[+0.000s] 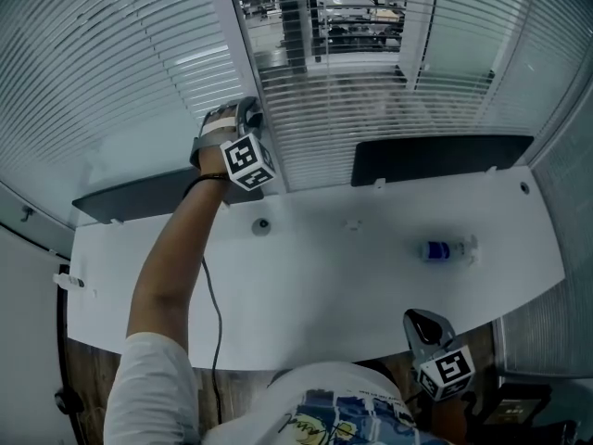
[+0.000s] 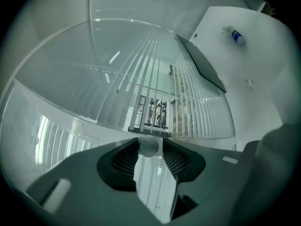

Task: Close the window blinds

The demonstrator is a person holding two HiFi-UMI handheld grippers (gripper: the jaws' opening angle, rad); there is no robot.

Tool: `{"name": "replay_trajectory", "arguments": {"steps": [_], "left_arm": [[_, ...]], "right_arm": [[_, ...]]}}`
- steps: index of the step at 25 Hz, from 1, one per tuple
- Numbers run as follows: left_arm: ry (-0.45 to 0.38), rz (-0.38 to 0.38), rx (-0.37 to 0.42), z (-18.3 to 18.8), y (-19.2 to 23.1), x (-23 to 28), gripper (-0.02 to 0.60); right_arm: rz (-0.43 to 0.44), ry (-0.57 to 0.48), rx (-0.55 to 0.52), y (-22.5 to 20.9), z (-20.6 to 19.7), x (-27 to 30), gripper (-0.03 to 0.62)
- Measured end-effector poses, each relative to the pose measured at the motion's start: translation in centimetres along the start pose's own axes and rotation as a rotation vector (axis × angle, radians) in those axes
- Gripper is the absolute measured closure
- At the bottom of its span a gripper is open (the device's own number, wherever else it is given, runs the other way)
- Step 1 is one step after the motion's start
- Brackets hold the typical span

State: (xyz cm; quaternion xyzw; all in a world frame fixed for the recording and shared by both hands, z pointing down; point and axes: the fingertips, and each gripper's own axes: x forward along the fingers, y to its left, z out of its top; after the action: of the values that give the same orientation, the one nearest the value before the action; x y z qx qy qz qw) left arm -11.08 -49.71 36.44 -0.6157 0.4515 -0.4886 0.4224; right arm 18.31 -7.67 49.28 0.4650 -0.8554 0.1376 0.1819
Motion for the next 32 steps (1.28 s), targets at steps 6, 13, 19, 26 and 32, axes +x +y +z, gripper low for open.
{"name": "replay_trajectory", "arguments": {"steps": [6,13,19,26,32], "left_arm": [[-0.001,0.025,-0.012,0.1,0.2,0.1,0.456],[-0.009,0.047,-0.358,-0.3,0.9,-0.1,0.454],[-0.011,0.065,-0.612,-0.7,1.3,-0.4,0.454],[-0.030,0.069,-0.903,-1.1,1.8,-1.0,0.454],[-0.047,0.073,-1.107,-1.5,2.2,-1.0,0.454]], "right_arm": [[-0.005,0.002,-0.009,-0.3,-0.2,0.0,0.582],[0.009,0.002,-0.014,0.0,0.1,0.4,0.582],[0.004,0.005,-0.012,-0.2,0.0,0.4,0.582],[0.020,-0.001,-0.018,0.1,0.2,0.6,0.582],[0.019,0.001,-0.015,-0.1,0.4,0.8,0.582]]}}
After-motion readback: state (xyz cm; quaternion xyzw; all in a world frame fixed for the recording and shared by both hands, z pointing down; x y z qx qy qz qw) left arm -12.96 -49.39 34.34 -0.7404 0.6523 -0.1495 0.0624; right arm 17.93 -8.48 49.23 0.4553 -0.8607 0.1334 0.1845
